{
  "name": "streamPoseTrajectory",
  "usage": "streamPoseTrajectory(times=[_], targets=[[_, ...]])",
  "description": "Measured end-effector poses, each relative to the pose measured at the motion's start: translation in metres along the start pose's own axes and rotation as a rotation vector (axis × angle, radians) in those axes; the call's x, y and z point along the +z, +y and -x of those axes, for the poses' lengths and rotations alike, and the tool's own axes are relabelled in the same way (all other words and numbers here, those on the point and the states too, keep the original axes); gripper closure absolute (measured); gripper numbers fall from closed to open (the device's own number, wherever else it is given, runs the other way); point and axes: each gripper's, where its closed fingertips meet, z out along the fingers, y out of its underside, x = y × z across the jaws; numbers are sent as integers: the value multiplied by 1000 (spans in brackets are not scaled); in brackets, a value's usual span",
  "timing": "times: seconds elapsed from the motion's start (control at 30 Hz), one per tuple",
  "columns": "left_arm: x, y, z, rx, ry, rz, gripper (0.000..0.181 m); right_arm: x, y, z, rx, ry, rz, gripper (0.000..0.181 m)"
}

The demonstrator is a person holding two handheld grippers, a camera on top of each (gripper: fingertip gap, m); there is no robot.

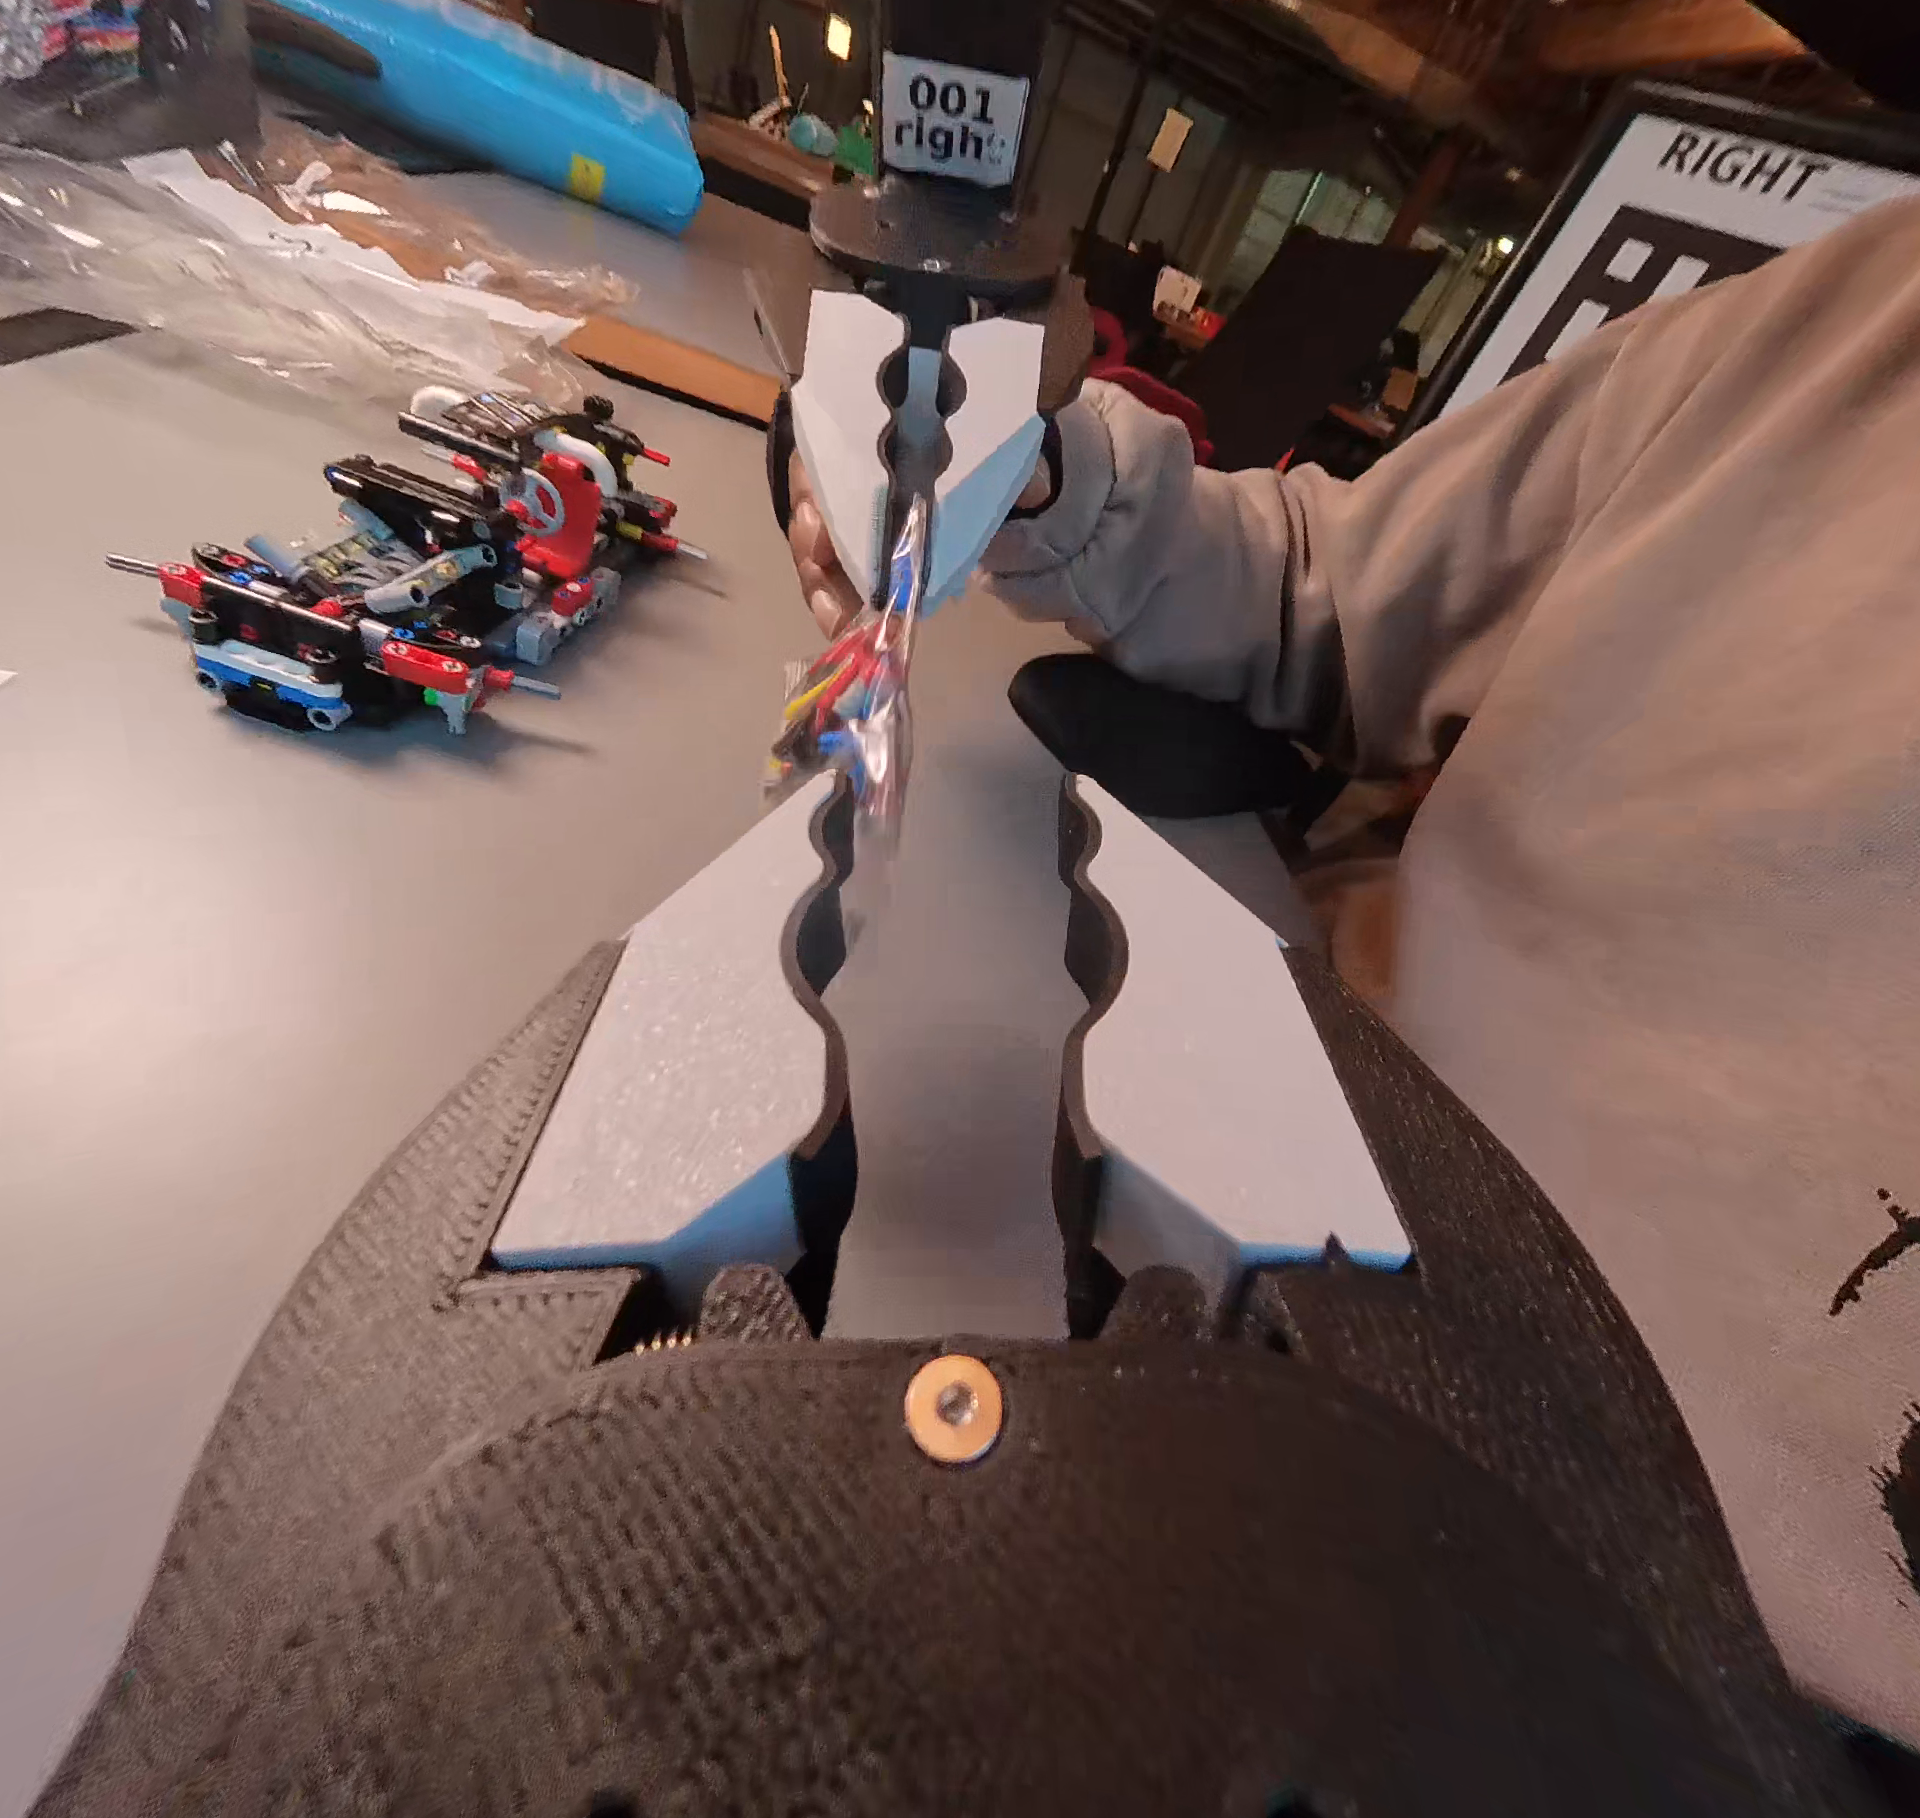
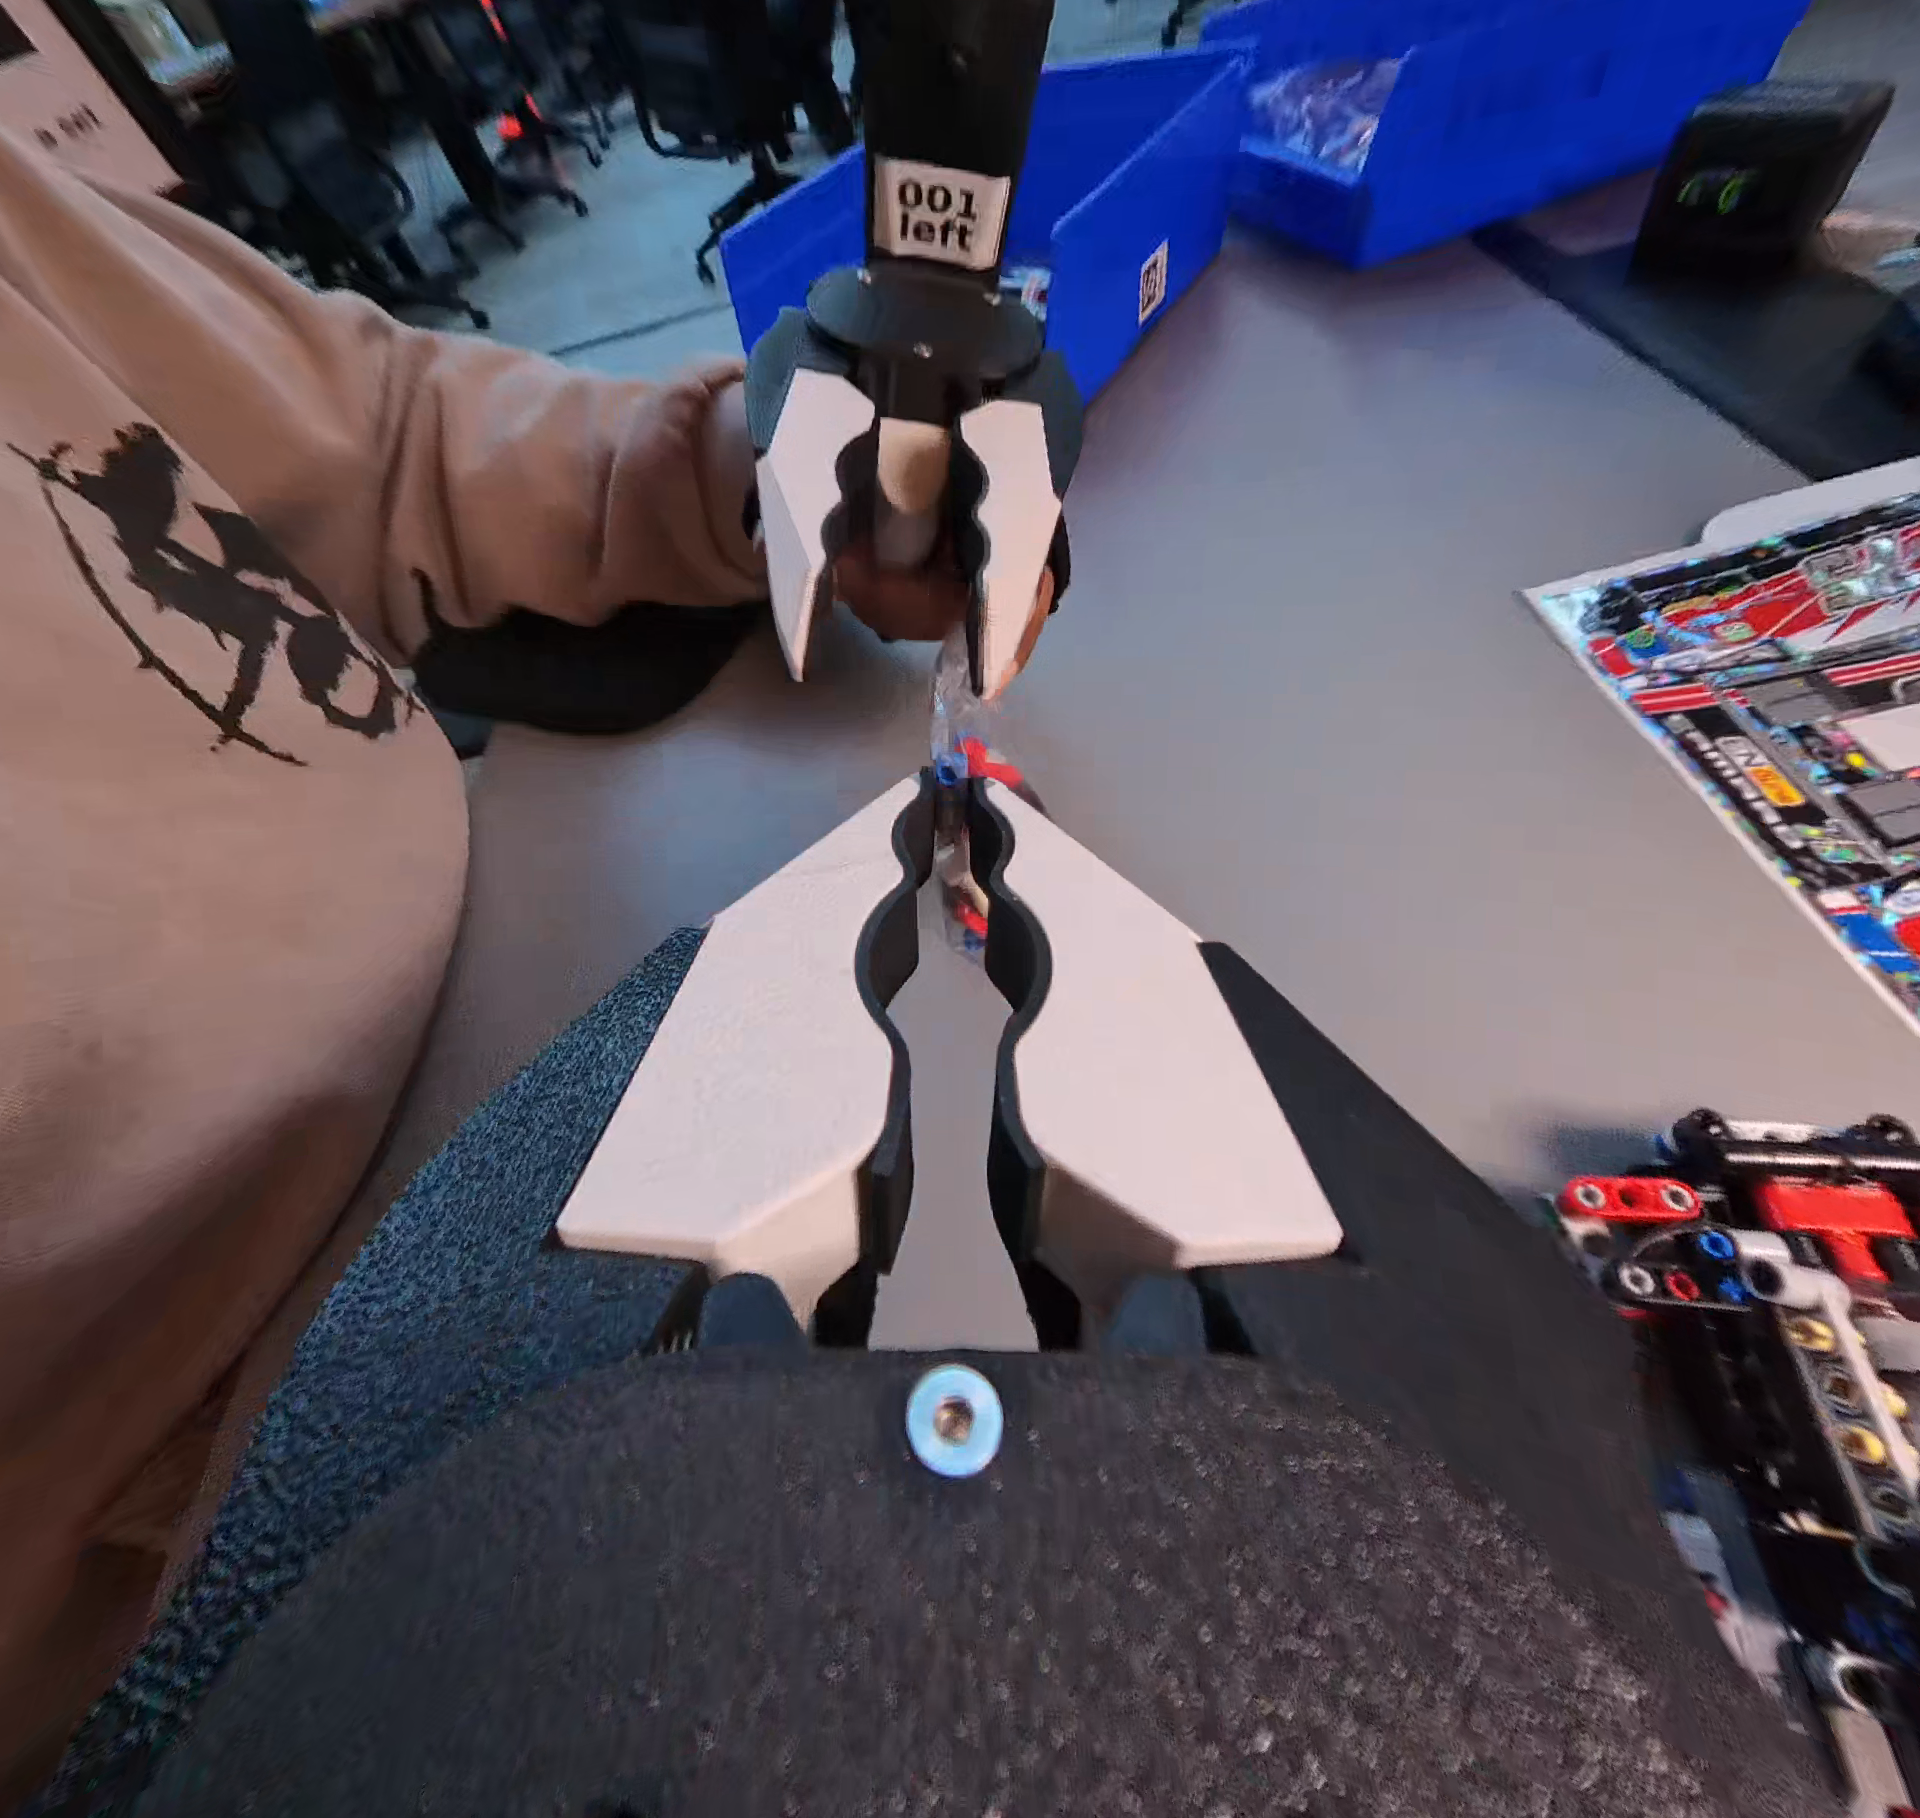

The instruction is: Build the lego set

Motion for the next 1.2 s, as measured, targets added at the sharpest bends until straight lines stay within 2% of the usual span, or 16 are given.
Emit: streamPoseTrajectory(times=[0.07, 0.1, 0.2, 0.37, 0.47, 0.53, 0.63, 0.7, 0.87, 0.93, 1.03, 1.13, 1.2], targets=[[10, 15, 2, 13, -29, 79, 152, 10, 4, 5, 17, -26, 2, 179], [13, 21, 6, 22, -58, 108, 163, 13, 5, 8, 31, -50, 0, 179], [11, 21, 12, 45, -104, 121, 178, 14, 13, 6, 19, -44, 35, 178], [3, 14, 4, -24, -11, 73, 179, 13, 17, 15, 83, -144, -14, 177], [3, 16, 1, -94, 38, 65, 179, 14, 11, 17, 106, -178, -76, 163], [3, 18, 4, -181, 58, 68, 179, 14, 8, 16, 115, -181, -101, 172], [3, 20, 7, -272, 88, 54, 180, 15, 9, 7, 44, -106, -107, 181], [4, 28, 13, -287, 49, 96, 181, 16, 16, -1, 35, -51, -57, 181], [5, 38, 21, -405, 24, 153, 181, 19, 13, -7, 74, -59, -138, 181], [2, 43, 25, -379, -11, 180, 181, 22, 18, -10, 226, -102, -123, 181], [-4, 44, 29, -215, -84, 222, 180, 28, 23, -14, 460, -171, -123, 181], [0, 26, 24, -85, -115, 171, 164, 29, 24, -14, 440, -150, -114, 181], [6, 21, 18, -35, -109, 155, 163, 33, 21, -6, 428, -181, -116, 181]])
